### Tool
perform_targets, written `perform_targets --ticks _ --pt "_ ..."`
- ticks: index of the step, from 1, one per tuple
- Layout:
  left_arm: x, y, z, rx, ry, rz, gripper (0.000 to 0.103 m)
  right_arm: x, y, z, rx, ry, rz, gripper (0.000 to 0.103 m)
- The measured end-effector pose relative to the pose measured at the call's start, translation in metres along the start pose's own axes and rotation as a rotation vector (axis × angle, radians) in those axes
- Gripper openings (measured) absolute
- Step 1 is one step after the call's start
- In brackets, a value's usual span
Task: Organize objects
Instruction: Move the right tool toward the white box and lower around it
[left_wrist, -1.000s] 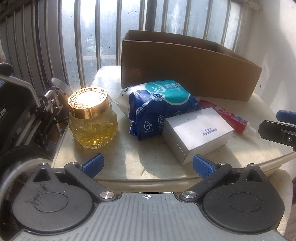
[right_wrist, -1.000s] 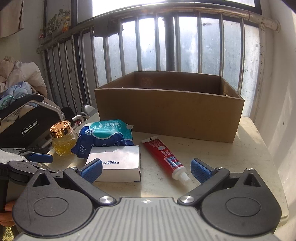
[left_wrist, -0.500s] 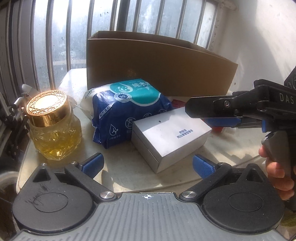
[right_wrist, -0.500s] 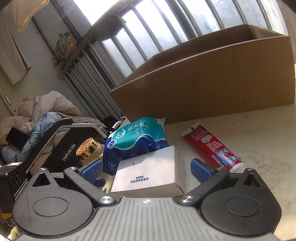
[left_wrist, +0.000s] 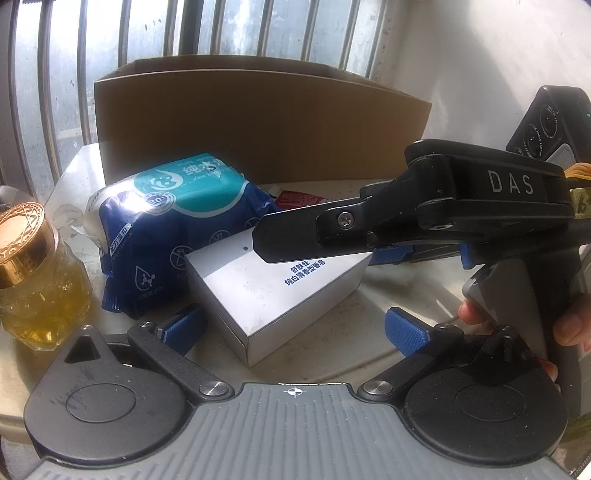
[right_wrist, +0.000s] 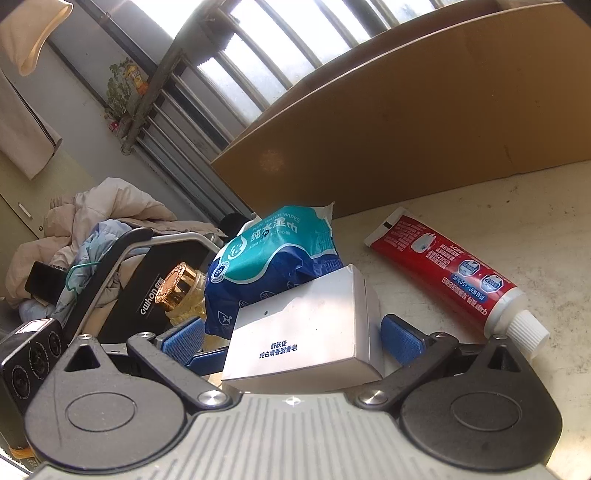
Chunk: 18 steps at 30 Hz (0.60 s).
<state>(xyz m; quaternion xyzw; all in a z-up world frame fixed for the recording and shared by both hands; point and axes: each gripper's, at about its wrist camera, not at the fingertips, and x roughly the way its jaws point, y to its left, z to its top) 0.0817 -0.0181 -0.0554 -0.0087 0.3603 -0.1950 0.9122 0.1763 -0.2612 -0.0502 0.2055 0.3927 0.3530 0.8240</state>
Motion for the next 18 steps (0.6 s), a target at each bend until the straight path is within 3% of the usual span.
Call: perform_targets --ticks 10,14,18 --pt "-0.002 0.002 0.000 -0.009 -0.014 -0.024 0.103 0.002 -0.003 0.001 0.061 -0.017 -0.001 0.103" --pt "-0.002 0.004 -0.001 -0.006 -0.020 -0.030 0.103 -0.001 -0.010 -0.006 0.116 -0.080 0.025 0.103" --pt "0.004 0.011 0.002 -0.005 -0.023 -0.036 0.103 0.001 -0.005 -0.002 0.067 -0.045 0.012 0.103"
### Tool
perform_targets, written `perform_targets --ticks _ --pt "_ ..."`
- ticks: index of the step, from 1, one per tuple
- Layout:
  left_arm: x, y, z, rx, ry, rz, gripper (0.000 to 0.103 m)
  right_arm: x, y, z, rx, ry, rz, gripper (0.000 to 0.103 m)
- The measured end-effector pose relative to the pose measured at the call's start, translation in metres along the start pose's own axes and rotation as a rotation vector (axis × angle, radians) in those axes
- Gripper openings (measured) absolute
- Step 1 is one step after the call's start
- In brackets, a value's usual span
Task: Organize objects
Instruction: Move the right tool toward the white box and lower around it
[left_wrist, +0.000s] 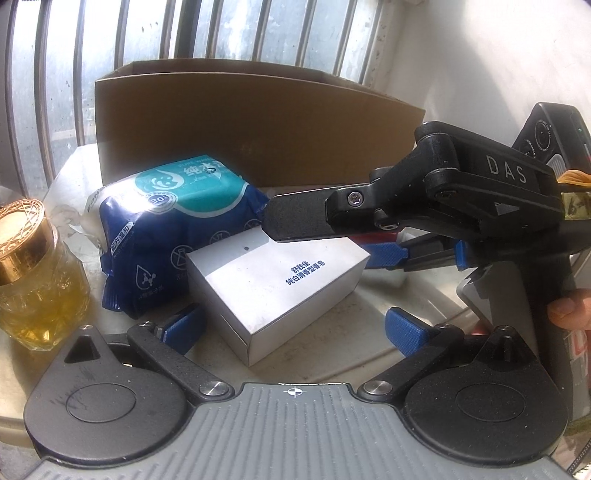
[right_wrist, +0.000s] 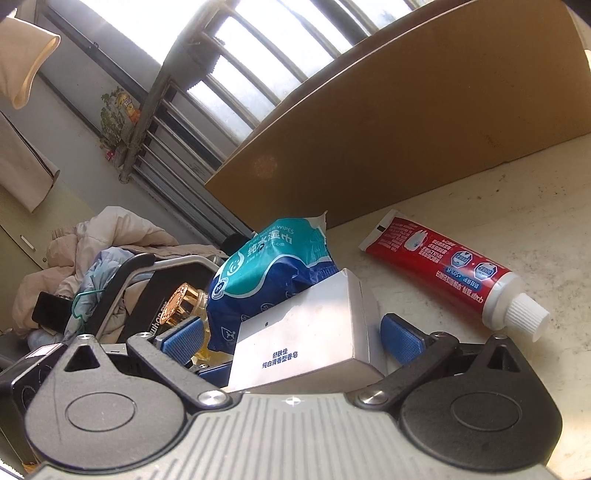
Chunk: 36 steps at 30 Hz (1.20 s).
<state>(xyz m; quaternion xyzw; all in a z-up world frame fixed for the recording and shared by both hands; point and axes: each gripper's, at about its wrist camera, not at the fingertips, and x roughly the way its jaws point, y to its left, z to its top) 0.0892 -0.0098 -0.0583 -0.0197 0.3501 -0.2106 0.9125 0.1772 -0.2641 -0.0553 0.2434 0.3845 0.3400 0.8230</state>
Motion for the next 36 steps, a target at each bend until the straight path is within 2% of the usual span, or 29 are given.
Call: perform_targets --ticks 3,8,21,29,33,36 --pt "0.004 -0.001 0.003 0.000 -0.001 -0.003 0.103 0.002 0.005 0.002 0.019 0.008 -0.029 0.103" --pt "0.005 0.000 0.004 -0.001 -0.006 -0.005 0.103 0.004 0.009 0.001 -0.027 0.029 -0.042 0.103" --pt "0.007 -0.003 -0.002 0.010 -0.011 0.007 0.103 0.000 -0.005 0.006 0.009 0.040 0.029 0.103" --pt "0.013 -0.007 0.001 0.012 -0.020 0.007 0.103 -0.018 -0.021 0.017 0.000 0.000 -0.060 0.103" --pt "0.017 -0.013 -0.001 0.020 -0.020 -0.005 0.103 -0.024 -0.023 0.018 -0.027 -0.041 -0.155 0.103" --pt "0.019 -0.013 -0.001 0.026 -0.020 0.001 0.103 -0.028 -0.022 0.014 -0.012 -0.044 -0.107 0.103"
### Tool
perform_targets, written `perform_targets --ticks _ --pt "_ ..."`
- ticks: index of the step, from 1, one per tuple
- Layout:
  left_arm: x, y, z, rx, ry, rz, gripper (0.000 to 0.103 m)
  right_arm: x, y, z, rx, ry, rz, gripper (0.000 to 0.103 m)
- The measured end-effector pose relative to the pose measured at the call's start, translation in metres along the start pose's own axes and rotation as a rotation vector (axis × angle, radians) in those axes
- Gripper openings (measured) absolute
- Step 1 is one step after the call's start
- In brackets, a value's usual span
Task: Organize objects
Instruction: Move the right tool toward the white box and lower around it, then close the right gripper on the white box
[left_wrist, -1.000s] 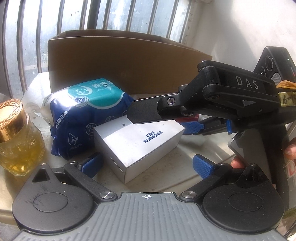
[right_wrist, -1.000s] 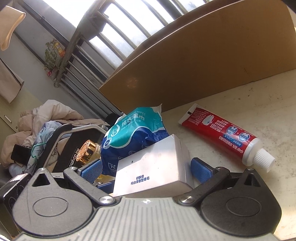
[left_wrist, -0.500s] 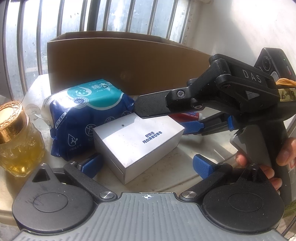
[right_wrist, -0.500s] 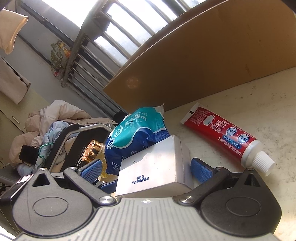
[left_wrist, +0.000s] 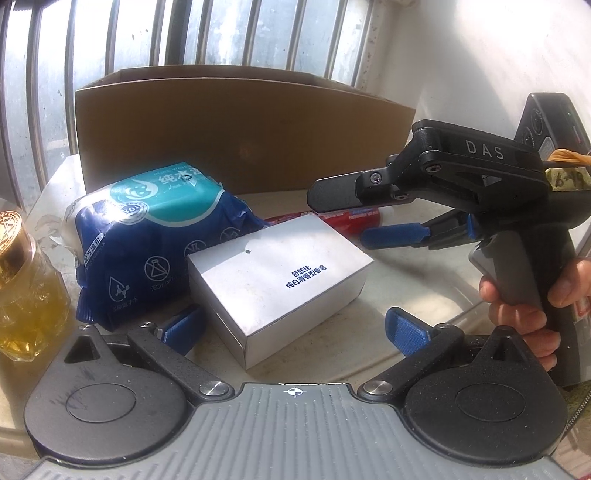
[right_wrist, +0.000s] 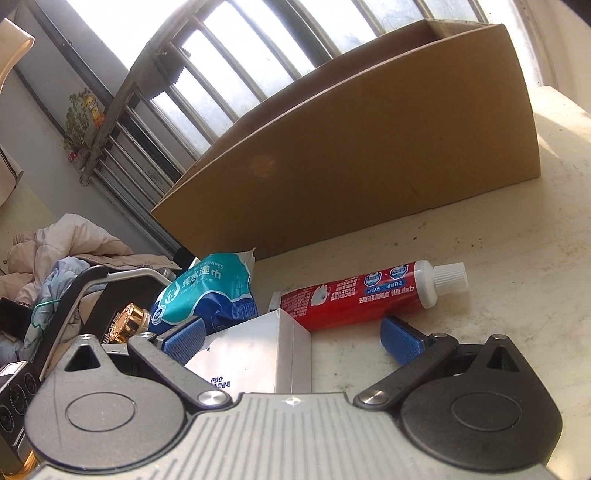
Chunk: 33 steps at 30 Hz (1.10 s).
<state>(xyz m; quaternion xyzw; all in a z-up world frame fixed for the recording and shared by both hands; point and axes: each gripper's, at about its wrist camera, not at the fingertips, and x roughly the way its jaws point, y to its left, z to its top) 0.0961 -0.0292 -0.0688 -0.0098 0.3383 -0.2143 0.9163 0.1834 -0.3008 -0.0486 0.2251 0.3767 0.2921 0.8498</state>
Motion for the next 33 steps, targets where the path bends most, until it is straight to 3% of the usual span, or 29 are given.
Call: perform_targets --ticks 4,10,12,20,33 --pt "-0.003 0.001 -0.003 -0.002 -0.004 -0.008 0.103 0.001 0.010 -0.007 -0.040 0.026 0.023 0.099" --pt "-0.001 0.000 0.001 0.012 -0.013 0.017 0.098 0.008 0.015 -0.011 -0.042 0.068 0.037 0.075" --pt "-0.002 0.001 0.001 0.006 -0.017 0.019 0.095 0.006 0.018 -0.015 -0.055 0.064 0.018 0.071" --pt "-0.011 -0.003 -0.001 -0.014 0.005 -0.046 0.096 -0.012 0.017 -0.027 -0.060 0.069 0.005 0.070" --pt "-0.007 0.000 -0.003 -0.004 -0.028 -0.031 0.096 -0.014 0.009 -0.028 -0.048 0.039 0.033 0.066"
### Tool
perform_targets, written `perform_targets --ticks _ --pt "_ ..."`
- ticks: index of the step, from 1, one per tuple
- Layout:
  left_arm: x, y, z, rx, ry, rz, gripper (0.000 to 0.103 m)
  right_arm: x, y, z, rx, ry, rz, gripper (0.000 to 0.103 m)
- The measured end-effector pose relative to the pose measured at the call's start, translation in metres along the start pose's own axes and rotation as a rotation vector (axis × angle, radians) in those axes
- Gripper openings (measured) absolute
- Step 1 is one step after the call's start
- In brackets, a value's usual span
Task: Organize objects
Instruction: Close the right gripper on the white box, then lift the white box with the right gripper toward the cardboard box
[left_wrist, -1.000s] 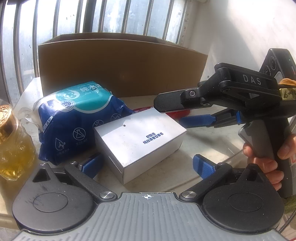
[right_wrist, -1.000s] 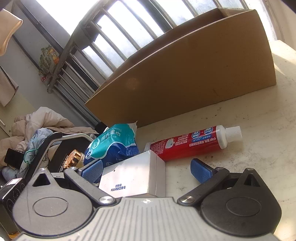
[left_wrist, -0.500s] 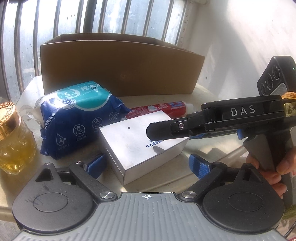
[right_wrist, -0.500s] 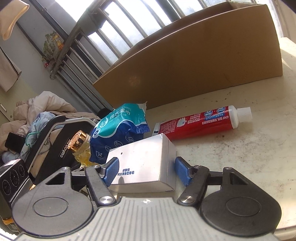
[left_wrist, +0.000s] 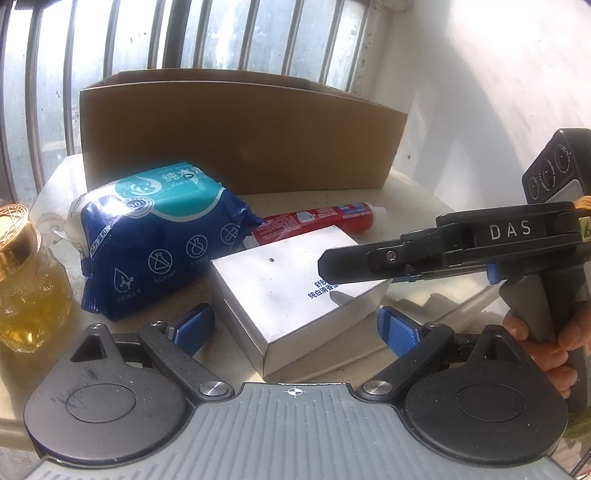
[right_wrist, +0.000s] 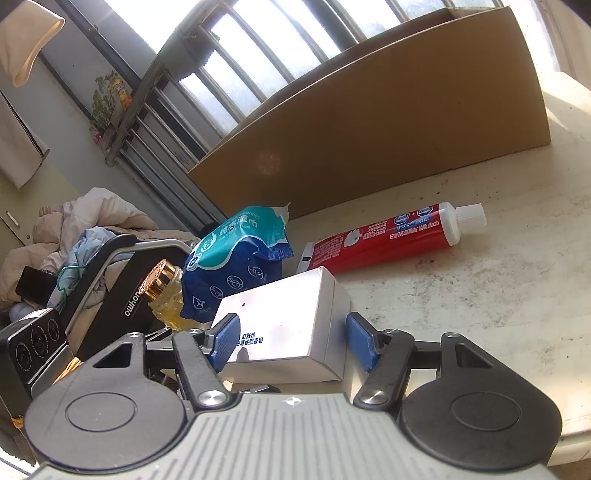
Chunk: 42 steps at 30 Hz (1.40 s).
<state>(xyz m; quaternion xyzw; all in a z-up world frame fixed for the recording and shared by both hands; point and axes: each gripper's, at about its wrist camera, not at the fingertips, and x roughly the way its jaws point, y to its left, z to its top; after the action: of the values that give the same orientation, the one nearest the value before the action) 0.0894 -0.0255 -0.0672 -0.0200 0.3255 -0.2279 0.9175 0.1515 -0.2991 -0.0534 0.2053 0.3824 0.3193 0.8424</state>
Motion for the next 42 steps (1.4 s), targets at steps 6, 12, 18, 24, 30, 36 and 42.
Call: perform_targets --ticks 6,12,18,24,30,36,42 --pt "0.002 -0.004 -0.001 0.046 0.002 0.064 0.096 -0.001 -0.005 -0.003 0.013 -0.021 0.011 0.063" --pt "0.002 -0.004 -0.002 0.057 0.010 0.105 0.095 -0.001 -0.004 -0.002 0.008 -0.020 0.008 0.063" --pt "0.002 -0.007 -0.006 0.105 0.010 0.130 0.089 -0.001 -0.001 -0.004 -0.001 -0.022 -0.005 0.063" --pt "0.000 -0.013 -0.008 0.136 0.001 0.119 0.074 0.000 0.003 -0.005 -0.021 -0.024 -0.025 0.063" --pt "-0.005 -0.015 -0.008 0.116 0.002 0.110 0.072 -0.002 0.007 -0.005 -0.047 -0.015 -0.036 0.062" --pt "-0.008 -0.013 -0.010 0.115 0.018 0.104 0.078 -0.004 0.007 -0.007 -0.059 -0.026 -0.028 0.061" --pt "-0.005 -0.017 -0.012 0.155 0.020 0.112 0.084 -0.006 0.004 -0.008 -0.057 -0.035 -0.034 0.061"
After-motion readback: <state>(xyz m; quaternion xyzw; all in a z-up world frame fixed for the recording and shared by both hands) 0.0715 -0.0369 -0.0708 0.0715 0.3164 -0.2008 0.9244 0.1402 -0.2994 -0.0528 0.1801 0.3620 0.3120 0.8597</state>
